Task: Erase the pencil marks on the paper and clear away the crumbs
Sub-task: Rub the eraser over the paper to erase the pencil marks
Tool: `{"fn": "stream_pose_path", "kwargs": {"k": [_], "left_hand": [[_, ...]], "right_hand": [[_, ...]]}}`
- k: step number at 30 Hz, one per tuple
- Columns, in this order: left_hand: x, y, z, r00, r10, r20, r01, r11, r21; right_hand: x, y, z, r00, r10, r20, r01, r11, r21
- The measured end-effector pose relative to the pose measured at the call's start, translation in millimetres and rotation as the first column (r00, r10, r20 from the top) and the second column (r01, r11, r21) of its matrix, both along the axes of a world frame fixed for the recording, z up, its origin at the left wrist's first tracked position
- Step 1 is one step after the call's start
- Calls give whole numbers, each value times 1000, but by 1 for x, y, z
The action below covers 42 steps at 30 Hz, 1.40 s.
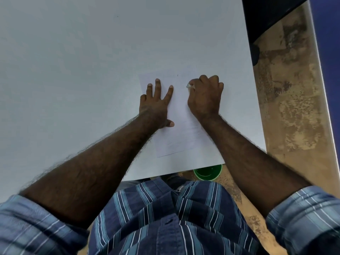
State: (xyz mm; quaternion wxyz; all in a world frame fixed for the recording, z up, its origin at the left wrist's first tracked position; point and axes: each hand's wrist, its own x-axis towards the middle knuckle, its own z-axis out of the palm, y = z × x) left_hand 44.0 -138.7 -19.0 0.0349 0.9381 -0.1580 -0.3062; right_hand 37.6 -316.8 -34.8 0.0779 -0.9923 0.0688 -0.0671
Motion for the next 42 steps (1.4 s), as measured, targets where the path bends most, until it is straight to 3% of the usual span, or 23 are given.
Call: {"fn": "stream_pose_path", "kwargs": {"k": [7, 12, 16, 21, 25, 31, 35, 42], "left_hand": [[1, -1, -5, 1000, -1, 16, 1, 1000, 3], [0, -1, -4, 1000, -2, 1, 2, 1000, 6], [1, -1, -3, 1000, 1, -3, -1, 1000, 6], [1, 0, -4, 1000, 0, 6, 0, 1000, 0], [0, 0, -5, 1000, -7, 21, 8, 1000, -6], [0, -1, -4, 1000, 0, 6, 0, 1000, 3], [0, -1, -4, 1000, 9, 1, -9, 1000, 3], [0, 0, -7, 1000, 3, 15, -3, 1000, -8]], "right_hand": [[-72, 23, 6, 991, 109, -75, -98, 986, 133], [-17, 9, 0, 999, 34, -28, -34, 999, 9], [22, 3, 0, 997, -35, -70, 36, 999, 1], [-31, 23, 6, 995, -17, -98, 28, 993, 118], [-71, 37, 7, 984, 120, -134, -98, 982, 159], [-1, 15, -1, 998, 35, -50, -34, 999, 37], [22, 12, -2, 996, -21, -82, 26, 998, 51], [-61, 36, 6, 986, 90, -141, -66, 985, 161]]}}
